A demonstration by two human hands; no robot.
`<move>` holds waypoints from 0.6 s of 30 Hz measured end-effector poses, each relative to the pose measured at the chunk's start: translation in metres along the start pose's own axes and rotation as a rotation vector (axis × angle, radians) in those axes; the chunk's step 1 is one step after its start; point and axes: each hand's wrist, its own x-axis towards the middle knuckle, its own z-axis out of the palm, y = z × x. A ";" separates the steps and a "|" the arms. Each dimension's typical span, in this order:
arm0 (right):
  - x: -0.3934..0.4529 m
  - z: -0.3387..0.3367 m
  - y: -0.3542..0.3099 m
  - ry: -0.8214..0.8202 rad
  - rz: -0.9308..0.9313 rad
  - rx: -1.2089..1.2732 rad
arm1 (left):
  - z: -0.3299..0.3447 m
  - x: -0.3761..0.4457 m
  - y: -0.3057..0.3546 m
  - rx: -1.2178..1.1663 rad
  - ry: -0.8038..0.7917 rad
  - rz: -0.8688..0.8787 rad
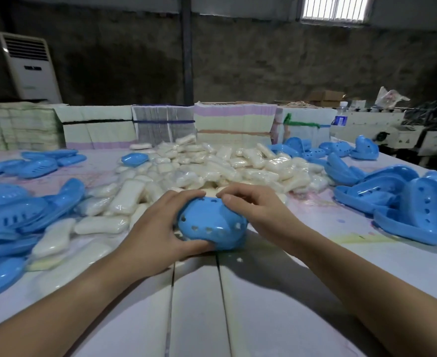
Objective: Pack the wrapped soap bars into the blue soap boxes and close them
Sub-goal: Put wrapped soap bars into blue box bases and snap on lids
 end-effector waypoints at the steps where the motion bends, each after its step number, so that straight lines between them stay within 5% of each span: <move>1: 0.000 -0.001 0.000 -0.039 -0.030 -0.086 | -0.001 0.000 -0.001 0.007 0.005 -0.041; 6: -0.003 -0.005 0.007 -0.239 -0.111 -0.429 | 0.000 -0.001 -0.002 0.035 -0.071 -0.157; 18: -0.001 -0.014 0.011 -0.293 -0.031 -0.397 | -0.003 0.000 -0.015 0.016 -0.250 -0.170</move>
